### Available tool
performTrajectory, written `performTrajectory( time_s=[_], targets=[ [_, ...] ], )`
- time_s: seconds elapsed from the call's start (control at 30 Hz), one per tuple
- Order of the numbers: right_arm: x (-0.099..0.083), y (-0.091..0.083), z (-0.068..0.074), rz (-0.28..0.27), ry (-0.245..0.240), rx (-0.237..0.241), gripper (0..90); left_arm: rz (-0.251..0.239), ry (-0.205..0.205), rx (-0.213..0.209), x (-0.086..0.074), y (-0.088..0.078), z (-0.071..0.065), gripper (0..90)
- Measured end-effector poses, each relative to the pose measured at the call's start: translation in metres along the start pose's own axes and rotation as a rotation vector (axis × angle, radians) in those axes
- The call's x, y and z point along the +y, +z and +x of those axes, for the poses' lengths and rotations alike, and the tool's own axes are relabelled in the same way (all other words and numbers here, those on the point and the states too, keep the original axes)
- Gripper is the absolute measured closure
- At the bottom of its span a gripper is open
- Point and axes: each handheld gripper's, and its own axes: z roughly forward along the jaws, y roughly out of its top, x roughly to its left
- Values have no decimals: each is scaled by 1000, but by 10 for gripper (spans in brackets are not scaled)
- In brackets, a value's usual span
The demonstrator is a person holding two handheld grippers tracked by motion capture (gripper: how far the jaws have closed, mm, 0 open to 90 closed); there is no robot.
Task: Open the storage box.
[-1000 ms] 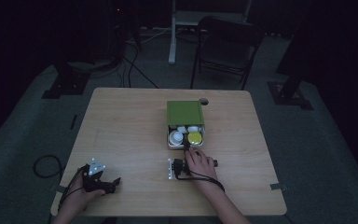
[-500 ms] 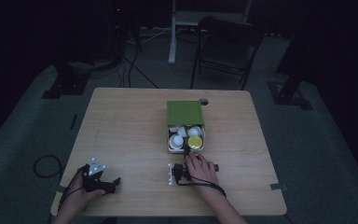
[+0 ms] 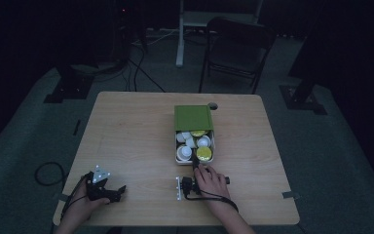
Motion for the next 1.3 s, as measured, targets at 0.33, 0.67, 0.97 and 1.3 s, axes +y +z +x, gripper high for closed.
performTrajectory(
  time_s=[0.33, 0.67, 0.97, 1.3],
  targets=[
    [0, -13, 5, -12, 7, 10, 717, 1, 0, 0, 0, 0, 0, 18],
    [-1, -20, 11, -25, 3, 22, 717, -1, -2, 0, 0, 0, 0, 17],
    [-2, -28, 13, -32, 0, 23, 717, -1, -2, 0, 0, 0, 0, 17],
    [-4, -37, 15, -36, 8, 28, 719, 0, -1, 0, 0, 0, 0, 18]
  ],
)
